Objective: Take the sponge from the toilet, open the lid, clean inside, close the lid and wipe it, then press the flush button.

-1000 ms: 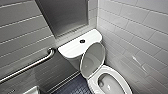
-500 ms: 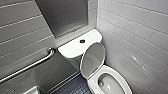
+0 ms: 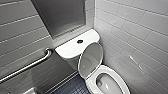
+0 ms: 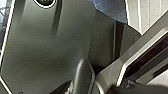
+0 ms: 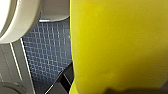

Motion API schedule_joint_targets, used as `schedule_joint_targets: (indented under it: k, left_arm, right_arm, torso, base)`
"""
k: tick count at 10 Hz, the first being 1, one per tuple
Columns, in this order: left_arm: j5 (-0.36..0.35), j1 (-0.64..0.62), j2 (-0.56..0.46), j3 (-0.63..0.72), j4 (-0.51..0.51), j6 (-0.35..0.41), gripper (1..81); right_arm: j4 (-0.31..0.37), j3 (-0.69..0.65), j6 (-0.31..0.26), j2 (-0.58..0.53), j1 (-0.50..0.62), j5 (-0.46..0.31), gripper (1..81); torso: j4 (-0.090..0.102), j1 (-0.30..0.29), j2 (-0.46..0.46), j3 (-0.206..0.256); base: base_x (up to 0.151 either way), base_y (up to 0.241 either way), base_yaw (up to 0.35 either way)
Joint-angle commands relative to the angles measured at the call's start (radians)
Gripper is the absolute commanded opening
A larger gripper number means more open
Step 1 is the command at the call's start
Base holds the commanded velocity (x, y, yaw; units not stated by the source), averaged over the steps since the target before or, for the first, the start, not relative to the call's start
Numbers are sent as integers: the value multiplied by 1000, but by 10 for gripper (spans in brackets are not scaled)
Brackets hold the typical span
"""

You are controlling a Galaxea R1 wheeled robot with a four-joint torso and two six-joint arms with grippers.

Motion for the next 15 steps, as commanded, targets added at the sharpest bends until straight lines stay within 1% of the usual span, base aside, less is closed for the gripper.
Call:
schedule_joint_targets:
  k: [1,2,4,5,6,7,8,10,11,12,13,14,15]
  left_arm:
    - [45,10,-37,20,11,-13,811]
    - [40,-1,-44,20,7,-22,811]
    - [37,-39,-55,22,3,-75,811]
    - [38,-66,-69,41,3,-104,811]
    - [41,-95,-90,76,3,-111,811]
    - [49,-130,-124,135,3,-122,811]
    - [52,-170,-154,184,3,-137,811]
    - [54,-259,-210,255,3,-205,811]
    - [78,-302,-235,290,3,-230,811]
    - [106,-349,-256,325,3,-263,811]
    - [135,-397,-267,350,3,-294,811]
    - [150,-438,-271,371,3,-321,811]
    - [150,-479,-279,384,3,-357,811]
  right_arm:
    - [-34,19,-1,-17,-12,-70,10]
    - [-46,4,-1,0,-32,-61,10]
    - [-70,-36,-1,37,-61,-55,10]
    - [-96,-64,1,55,-78,-55,10]
    - [-130,-80,1,66,-96,-55,10]
    - [-184,-105,1,75,-116,-56,10]
    - [-217,-140,1,92,-124,-62,10]
    - [-224,-220,10,140,-145,-92,10]
    - [-221,-272,12,175,-160,-98,10]
    - [-224,-329,13,205,-177,-124,10]
    - [-238,-380,9,231,-190,-138,10]
    - [-286,-400,10,241,-208,-136,10]
    - [-336,-398,10,239,-228,-127,10]
  torso:
    - [0,0,0,0]
    - [0,0,0,68]
    - [0,0,0,94]
    - [0,0,0,95]
    - [0,0,0,70]
    - [0,0,-1,83]
    - [0,0,-1,91]
    - [0,0,-1,91]
    - [0,0,-1,91]
    - [0,0,-1,91]
    - [0,0,-1,91]
    - [0,0,-1,91]
    - [0,0,-1,91]
  base:
    - [0,0,0]
    - [0,0,0]
    - [0,0,0]
    - [0,0,0]
    - [0,0,0]
    - [0,0,0]
    - [0,0,0]
    - [0,0,0]
    - [0,0,0]
    - [0,0,0]
    - [0,0,0]
    - [0,0,0]
    - [0,0,0]
